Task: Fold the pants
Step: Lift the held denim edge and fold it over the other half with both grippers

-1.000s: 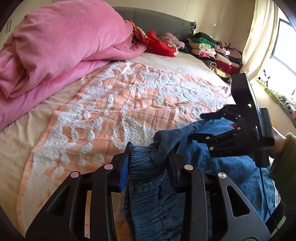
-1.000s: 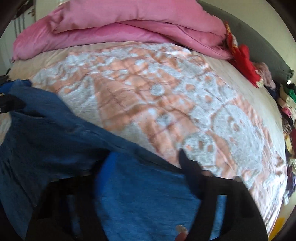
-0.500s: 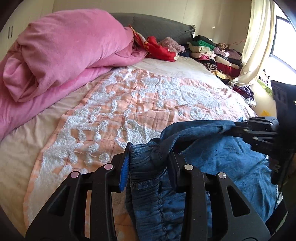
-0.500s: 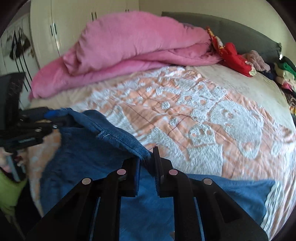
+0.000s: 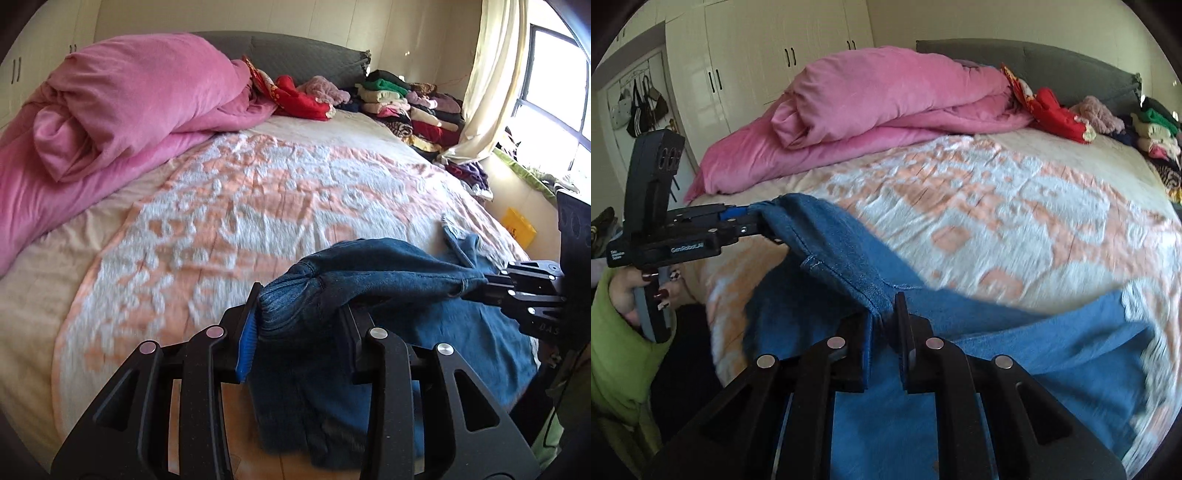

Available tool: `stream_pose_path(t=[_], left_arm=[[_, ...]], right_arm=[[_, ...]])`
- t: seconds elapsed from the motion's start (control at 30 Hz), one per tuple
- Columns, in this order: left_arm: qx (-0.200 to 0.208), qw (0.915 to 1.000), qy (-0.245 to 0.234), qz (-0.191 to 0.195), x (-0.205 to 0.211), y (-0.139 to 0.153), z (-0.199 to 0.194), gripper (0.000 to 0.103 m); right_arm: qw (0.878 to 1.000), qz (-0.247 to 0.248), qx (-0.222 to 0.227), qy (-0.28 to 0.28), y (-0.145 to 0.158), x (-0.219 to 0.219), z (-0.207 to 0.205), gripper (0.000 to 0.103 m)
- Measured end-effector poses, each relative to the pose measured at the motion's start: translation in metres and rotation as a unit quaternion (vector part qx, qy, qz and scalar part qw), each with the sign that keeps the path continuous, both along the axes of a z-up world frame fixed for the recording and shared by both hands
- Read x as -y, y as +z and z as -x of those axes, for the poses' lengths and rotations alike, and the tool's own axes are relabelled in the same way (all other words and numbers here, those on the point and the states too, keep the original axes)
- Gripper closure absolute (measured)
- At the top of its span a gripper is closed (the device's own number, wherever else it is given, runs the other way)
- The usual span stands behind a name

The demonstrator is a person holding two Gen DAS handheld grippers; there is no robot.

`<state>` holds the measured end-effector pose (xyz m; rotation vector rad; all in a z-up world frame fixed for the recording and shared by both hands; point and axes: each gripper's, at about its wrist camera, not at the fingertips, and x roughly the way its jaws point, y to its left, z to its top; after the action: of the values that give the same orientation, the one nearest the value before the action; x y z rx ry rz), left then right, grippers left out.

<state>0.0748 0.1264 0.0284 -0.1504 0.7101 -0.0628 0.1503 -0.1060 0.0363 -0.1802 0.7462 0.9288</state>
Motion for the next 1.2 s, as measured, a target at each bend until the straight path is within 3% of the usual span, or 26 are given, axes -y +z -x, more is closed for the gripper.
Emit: stream_pose_path(t=[0.23, 0.4, 0.7, 0.83, 1.0, 1.1, 1.2], left_arm=[[-0.024, 0.9996, -0.017, -0.005, 0.009, -0.011, 0.027, 0.075], [-0.043, 0.9988, -0.021, -0.013, 0.014, -0.020, 0.040, 0.073], [-0.081, 0.9962, -0.008, -0.033, 0.012, -0.036, 0.046, 0.068], [-0.097, 0.9948, -0.002, -0.031, 0.008, -0.043, 0.052, 0.067], [-0.110, 0.9937, 0.000, -0.022, 0.001, -0.043, 0.067, 0.064], [-0.107, 0.9936, 0.010, -0.036, -0.001, -0.035, 0.078, 0.064], [-0.085, 0.9964, 0.007, -0.005, 0.000, -0.016, 0.090, 0.065]], right_arm=[[1.000, -0.023, -0.021, 0.003, -0.001, 0.012, 0.046, 0.093], [0.999, -0.007, -0.041, 0.004, -0.018, 0.013, 0.066, 0.093], [0.999, 0.039, -0.014, 0.018, -0.036, -0.002, 0.093, 0.093], [0.998, 0.043, -0.029, 0.026, -0.044, -0.009, 0.096, 0.093], [0.998, 0.041, -0.046, 0.031, -0.048, -0.010, 0.097, 0.093], [0.998, 0.036, -0.043, 0.036, -0.047, -0.009, 0.100, 0.093], [0.997, 0.037, -0.053, 0.036, -0.051, -0.008, 0.100, 0.093]])
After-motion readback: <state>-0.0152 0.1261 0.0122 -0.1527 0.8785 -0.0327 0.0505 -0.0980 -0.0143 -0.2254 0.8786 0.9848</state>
